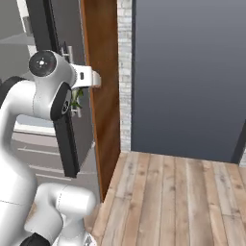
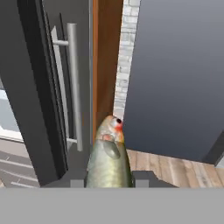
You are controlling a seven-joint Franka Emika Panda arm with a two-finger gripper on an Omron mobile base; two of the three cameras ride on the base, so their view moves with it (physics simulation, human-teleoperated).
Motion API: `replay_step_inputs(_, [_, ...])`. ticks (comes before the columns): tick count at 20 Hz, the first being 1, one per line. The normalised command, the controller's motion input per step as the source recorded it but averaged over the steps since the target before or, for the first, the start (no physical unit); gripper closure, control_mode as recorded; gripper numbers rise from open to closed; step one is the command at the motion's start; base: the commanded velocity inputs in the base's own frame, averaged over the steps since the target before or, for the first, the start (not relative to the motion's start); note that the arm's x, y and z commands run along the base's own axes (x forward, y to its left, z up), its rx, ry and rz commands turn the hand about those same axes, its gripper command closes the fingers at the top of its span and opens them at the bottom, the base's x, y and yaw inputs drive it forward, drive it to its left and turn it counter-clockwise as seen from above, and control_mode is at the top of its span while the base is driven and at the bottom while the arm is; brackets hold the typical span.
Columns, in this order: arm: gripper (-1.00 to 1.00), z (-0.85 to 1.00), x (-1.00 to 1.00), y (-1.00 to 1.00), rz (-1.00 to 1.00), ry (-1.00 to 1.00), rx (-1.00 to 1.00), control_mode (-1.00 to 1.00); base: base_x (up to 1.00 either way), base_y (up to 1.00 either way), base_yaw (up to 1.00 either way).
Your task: Place one squash and one fish in each tupperware on the nearby counter, to pack two identical lunches.
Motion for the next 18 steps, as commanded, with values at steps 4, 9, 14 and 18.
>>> replay_step_inputs(4, [1.0, 0.0, 0.0, 0.0, 0.0, 0.0, 0.0, 1.0, 0.0, -1.0, 0.0])
replay_step_inputs(9, [1.0, 0.0, 0.0, 0.0, 0.0, 0.0, 0.0, 1.0, 0.0, -0.85, 0.06])
replay_step_inputs(14, [1.0, 0.0, 0.0, 0.0, 0.0, 0.0, 0.0, 1.0, 0.0, -0.7, 0.28])
replay_step_inputs(18, [1.0, 0.0, 0.0, 0.0, 0.0, 0.0, 0.0, 1.0, 0.0, -0.62, 0.41])
